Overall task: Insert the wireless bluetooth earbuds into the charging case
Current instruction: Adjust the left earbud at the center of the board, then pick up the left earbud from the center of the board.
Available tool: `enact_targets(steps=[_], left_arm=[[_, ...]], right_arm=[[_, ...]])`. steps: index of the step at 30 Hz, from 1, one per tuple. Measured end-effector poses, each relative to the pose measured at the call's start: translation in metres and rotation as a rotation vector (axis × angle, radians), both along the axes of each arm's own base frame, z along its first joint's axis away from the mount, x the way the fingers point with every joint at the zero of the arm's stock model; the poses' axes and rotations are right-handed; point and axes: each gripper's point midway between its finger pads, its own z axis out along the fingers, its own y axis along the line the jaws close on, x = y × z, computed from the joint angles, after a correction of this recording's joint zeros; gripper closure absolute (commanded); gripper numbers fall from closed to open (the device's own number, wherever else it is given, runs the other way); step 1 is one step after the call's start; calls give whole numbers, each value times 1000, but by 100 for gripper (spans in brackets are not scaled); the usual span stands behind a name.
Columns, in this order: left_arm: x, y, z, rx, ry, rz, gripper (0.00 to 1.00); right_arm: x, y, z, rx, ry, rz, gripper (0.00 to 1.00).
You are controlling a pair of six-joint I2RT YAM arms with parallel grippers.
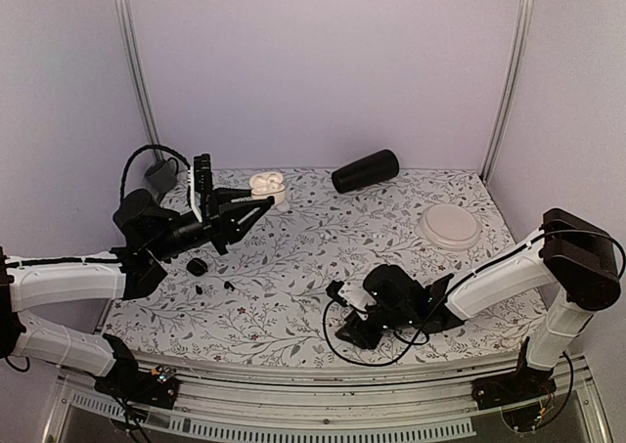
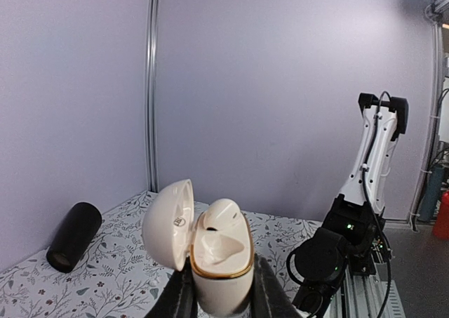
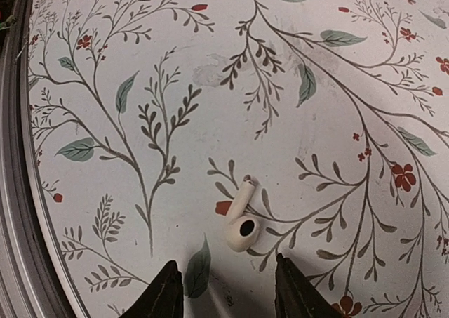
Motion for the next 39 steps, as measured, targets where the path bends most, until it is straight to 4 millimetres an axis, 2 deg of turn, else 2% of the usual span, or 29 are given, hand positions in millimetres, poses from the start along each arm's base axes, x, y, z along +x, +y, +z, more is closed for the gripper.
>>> enact_targets(steps=[11, 24, 35, 39], left_arm=[[0, 0, 0, 0, 0, 0, 100], [0, 0, -1, 3, 4, 0, 100], [-1, 1, 1, 0, 0, 0, 100], [-1, 1, 1, 0, 0, 0, 100]], right_arm=[[15, -8, -2, -34, -63, -46, 58], [19, 5, -3, -54, -103, -5, 64], [9, 13, -3, -51, -100, -7, 66], [14, 18, -3, -49, -95, -36, 69]])
